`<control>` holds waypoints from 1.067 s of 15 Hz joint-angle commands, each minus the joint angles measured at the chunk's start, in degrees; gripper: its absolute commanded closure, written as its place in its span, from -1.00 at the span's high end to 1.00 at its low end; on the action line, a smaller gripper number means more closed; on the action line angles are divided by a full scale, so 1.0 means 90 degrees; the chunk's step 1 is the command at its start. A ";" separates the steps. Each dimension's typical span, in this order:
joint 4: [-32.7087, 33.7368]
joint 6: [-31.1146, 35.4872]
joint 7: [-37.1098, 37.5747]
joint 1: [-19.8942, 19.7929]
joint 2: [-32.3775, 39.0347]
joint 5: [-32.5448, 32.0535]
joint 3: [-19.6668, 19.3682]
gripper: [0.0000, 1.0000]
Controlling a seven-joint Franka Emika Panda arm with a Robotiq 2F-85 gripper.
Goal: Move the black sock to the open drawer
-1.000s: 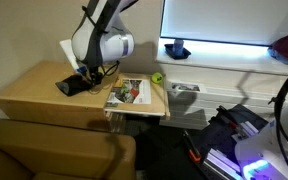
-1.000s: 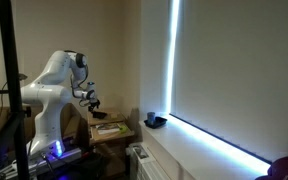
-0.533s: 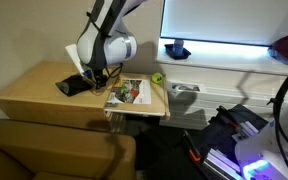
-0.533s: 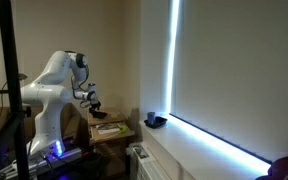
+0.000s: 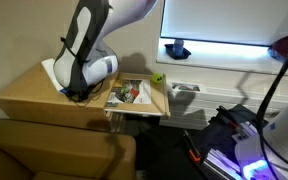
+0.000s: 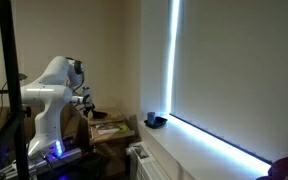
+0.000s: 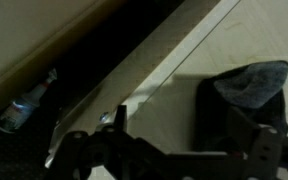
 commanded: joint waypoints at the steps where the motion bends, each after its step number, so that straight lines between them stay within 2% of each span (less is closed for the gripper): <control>1: 0.0066 0.0010 -0.0003 0.0088 0.0061 0.0053 -0.0051 1.00; 5: 0.0060 0.0010 -0.0011 0.0053 0.0067 0.0054 -0.0042 1.00; 6: 0.0115 0.0094 0.0220 0.0393 0.0161 0.0020 -0.0382 1.00; 9: -0.0319 0.0997 0.0285 0.0432 -0.0117 0.0242 -0.0375 1.00; 12: -0.0454 0.1560 0.0263 0.0642 -0.0148 0.0670 -0.0594 1.00; 13: -0.0429 0.1596 0.0325 0.0915 -0.0082 0.0892 -0.0925 1.00; 15: -0.0356 0.1486 0.0570 0.1083 0.0020 0.0983 -0.1230 1.00; 16: -0.0304 0.1316 0.0415 0.0901 0.0013 0.1183 -0.1069 1.00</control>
